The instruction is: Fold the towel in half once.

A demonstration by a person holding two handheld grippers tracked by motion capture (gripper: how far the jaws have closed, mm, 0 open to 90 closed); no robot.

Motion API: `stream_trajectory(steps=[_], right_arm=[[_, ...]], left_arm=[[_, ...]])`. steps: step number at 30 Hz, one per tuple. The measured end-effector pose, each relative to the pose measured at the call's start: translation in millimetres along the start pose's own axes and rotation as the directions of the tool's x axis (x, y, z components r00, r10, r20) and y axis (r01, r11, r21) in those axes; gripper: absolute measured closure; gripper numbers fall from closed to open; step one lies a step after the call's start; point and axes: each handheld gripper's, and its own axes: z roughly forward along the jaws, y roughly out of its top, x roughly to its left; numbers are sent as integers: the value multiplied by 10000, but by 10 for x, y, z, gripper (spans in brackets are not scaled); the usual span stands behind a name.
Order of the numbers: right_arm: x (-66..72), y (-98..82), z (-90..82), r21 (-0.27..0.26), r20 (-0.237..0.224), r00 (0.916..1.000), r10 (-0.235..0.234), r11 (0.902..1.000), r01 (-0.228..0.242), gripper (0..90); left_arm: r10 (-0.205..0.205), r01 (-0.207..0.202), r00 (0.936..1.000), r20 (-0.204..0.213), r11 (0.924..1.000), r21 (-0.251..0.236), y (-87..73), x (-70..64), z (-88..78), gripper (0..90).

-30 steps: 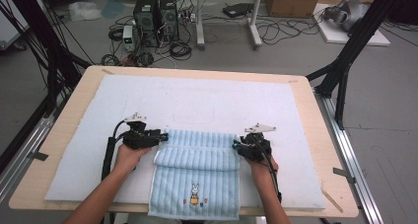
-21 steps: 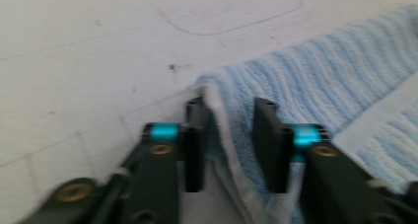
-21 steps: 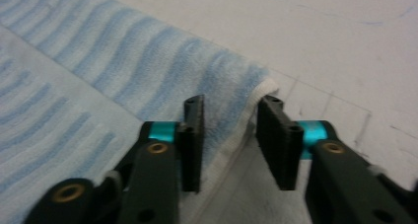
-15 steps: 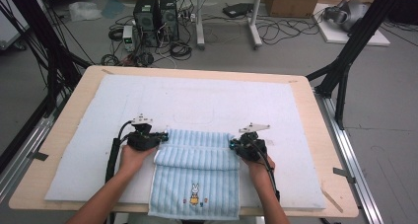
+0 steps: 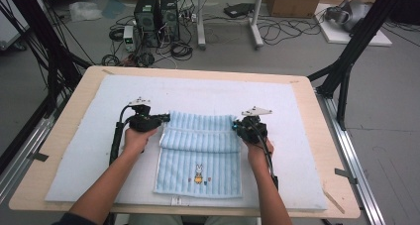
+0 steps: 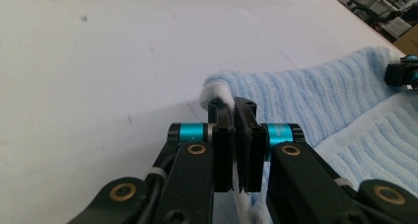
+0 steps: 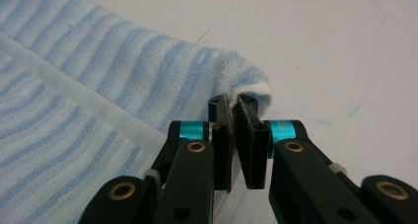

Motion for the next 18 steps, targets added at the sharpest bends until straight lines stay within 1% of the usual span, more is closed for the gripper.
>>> stream_trajectory(steps=[2, 3, 4, 5, 6, 7, 9, 10, 12, 13, 15, 17, 18], right_arm=[[-49, 20, 84, -15, 117, 9999, 25, 10000, -25, 854], [-64, 26, 109, -38, 140, 9999, 30, 10000, -30, 854], [-77, 36, 130, -52, 148, 9999, 87, 9999, -86, 854], [-95, 63, 159, -80, 213, 9997, 79, 9999, -78, 854], [-102, 92, 176, -83, 242, 9996, 107, 9999, -105, 854], [-107, 128, 190, -86, 284, 9996, 54, 9999, -51, 854], [-106, 193, 212, -129, 383, 9993, -31, 9999, 36, 854], [-113, 221, 219, -129, 435, 9990, -58, 9999, 63, 853], [-126, 236, 232, -315, 495, 9987, 113, 9995, -97, 854], [-137, 229, 246, -305, 516, 9984, 226, 9993, -210, 853], [-140, 213, 284, -231, 613, 9973, 392, 9990, -379, 853], [-124, 211, 314, -259, 779, 9961, 405, 9989, -386, 852], [-121, 211, 325, -263, 831, 9954, 474, 9986, -453, 852]], left_arm=[[43, -43, 10000, -2, 10000, 43, 29, 47, 58, 861], [107, -107, 9999, -55, 9999, -45, 37, 58, 74, 860], [215, -217, 9997, -74, 9992, -321, 39, 73, 90, 860], [294, -299, 9995, -138, 9988, -386, 42, 87, 102, 860], [351, -353, 9993, -131, 9993, -154, 62, 107, 120, 858], [409, -411, 9990, -170, 9991, -131, 77, 123, 136, 858], [307, -310, 9994, -147, 9992, -248, 122, 152, 149, 857], [343, -347, 9993, -149, 9989, -308, 150, 161, 154, 857], [392, -400, 9992, -127, 9970, -668, 179, 173, 157, 856], [368, -370, 9993, -53, 9977, -571, 194, 186, 169, 856], [382, -384, 9992, -89, 9987, -344, 209, 203, 200, 855], [271, -276, 9995, -138, 9989, -369, 204, 210, 222, 852], [312, -318, 9994, -169, 9989, -339, 200, 208, 231, 847]])
